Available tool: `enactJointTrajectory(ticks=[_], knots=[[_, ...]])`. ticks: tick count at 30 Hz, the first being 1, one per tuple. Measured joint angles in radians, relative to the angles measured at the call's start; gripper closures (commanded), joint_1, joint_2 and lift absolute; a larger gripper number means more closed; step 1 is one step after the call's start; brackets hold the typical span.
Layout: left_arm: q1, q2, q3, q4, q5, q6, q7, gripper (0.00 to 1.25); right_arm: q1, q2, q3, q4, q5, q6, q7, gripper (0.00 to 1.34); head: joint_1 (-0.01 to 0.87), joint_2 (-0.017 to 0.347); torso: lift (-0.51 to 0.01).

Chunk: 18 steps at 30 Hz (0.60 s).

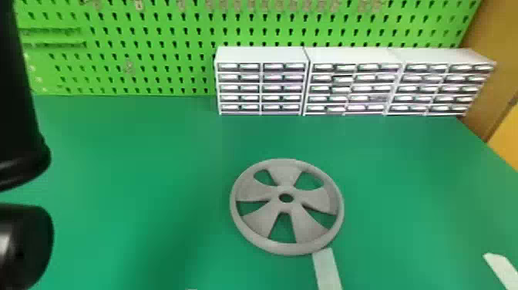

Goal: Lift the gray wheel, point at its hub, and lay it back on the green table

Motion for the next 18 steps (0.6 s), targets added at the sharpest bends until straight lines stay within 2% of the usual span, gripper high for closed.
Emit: enactJointTrajectory(ticks=[6, 18], knots=[[-0.030, 0.009, 0.001, -0.029, -0.012, -0.007, 0.005, 0.00, -0.022, -0.012, 0.002, -0.024, 0.018, 0.000, -0.009, 0.15, 0.692, 0.048, -0.093], [-0.022, 0.016, 0.001, -0.042, -0.019, -0.024, 0.021, 0.00, -0.020, -0.018, 0.000, -0.032, 0.030, 0.000, -0.024, 0.15, 0.692, 0.048, -0.093]])
